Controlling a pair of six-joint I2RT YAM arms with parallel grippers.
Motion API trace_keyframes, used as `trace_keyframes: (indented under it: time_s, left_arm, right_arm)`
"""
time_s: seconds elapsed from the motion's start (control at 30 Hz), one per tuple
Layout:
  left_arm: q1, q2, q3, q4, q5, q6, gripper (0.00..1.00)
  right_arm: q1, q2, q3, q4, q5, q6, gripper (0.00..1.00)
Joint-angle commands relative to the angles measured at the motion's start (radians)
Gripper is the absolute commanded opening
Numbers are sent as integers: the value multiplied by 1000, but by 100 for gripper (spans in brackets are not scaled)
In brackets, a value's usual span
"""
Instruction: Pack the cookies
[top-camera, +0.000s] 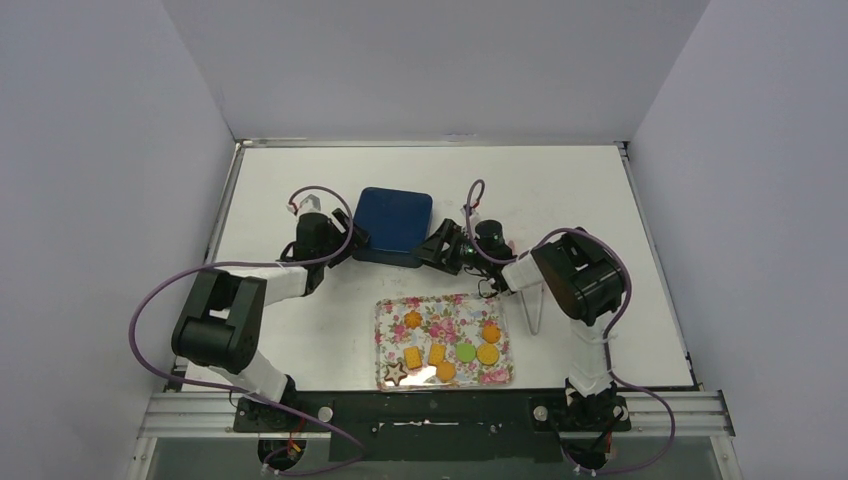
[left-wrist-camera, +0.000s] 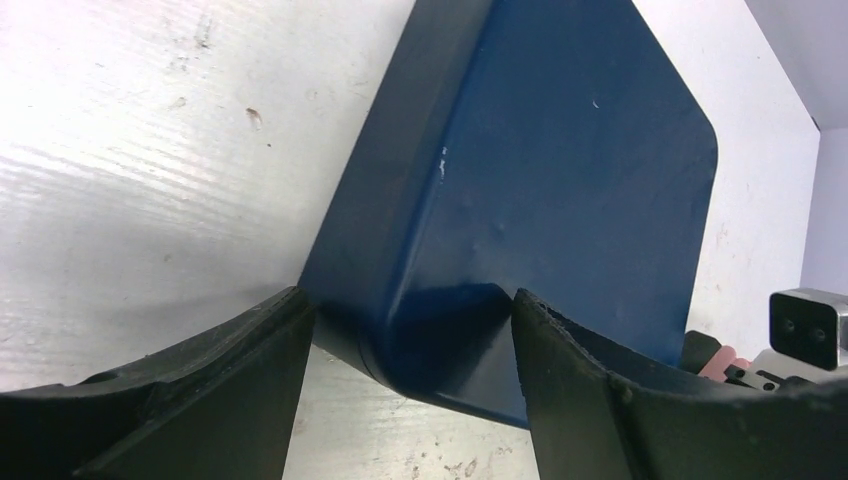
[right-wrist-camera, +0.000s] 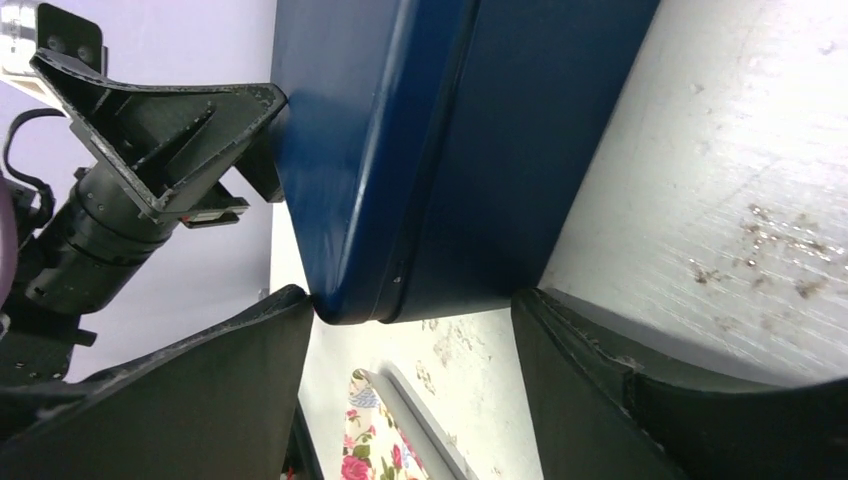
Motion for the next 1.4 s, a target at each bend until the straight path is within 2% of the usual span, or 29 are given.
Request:
trace_keyframes:
  time_s: [0.0, 0.3, 0.47, 0.6, 0.77, 0.9, 1.1, 1.37]
  left_arm:
    - [-6, 22, 27, 33, 30, 31, 69]
    - [-10, 62, 46, 30, 59, 65, 68]
    - [-11, 82, 54, 26, 69, 56, 67]
    - [-6, 38, 45, 23, 46, 42, 70]
    - [11, -27, 42, 22, 21, 18, 76]
    - [33, -48, 60, 30, 15, 4, 79]
    - [42, 9, 156, -2, 42, 29, 77]
    - [34, 94, 230, -58, 85, 87, 68]
  right_arm:
    - [-1, 47, 17, 11, 20, -9, 68]
    - [-39, 234, -94, 148, -4, 95, 29]
    - [-41, 251, -121, 163, 4, 106, 25]
    - [-52, 168, -142, 199, -10, 89, 32]
    - [-75, 35, -142, 141, -22, 19, 63]
    - [-78, -34, -93, 87, -32, -14, 76]
    - [-77, -28, 32, -20, -13, -40, 77]
    - [-77, 37, 135, -71, -16, -34, 77]
